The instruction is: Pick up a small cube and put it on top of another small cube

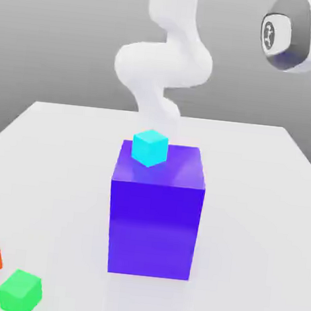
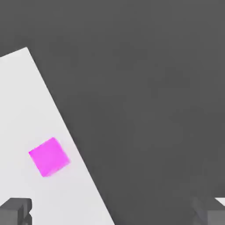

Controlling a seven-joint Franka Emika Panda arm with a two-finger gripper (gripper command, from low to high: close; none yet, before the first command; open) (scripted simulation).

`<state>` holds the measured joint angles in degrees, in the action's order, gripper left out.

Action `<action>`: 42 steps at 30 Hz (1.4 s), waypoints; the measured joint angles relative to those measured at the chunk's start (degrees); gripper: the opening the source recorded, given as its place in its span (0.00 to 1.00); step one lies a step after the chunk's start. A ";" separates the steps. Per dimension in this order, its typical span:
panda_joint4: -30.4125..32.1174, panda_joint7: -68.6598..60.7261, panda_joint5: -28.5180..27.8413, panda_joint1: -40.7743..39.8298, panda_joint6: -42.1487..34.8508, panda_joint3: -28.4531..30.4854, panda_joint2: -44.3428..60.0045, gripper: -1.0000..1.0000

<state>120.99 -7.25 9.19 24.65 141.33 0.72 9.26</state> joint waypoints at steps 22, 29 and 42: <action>-5.25 -10.54 -10.88 6.01 9.11 -2.15 25.54 0.00; -0.38 -17.08 -9.10 -1.50 4.60 0.95 16.04 0.00; 11.15 -37.59 -4.20 -23.32 5.03 12.75 5.48 0.00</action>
<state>132.15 -44.84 4.99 1.33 146.37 13.47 14.74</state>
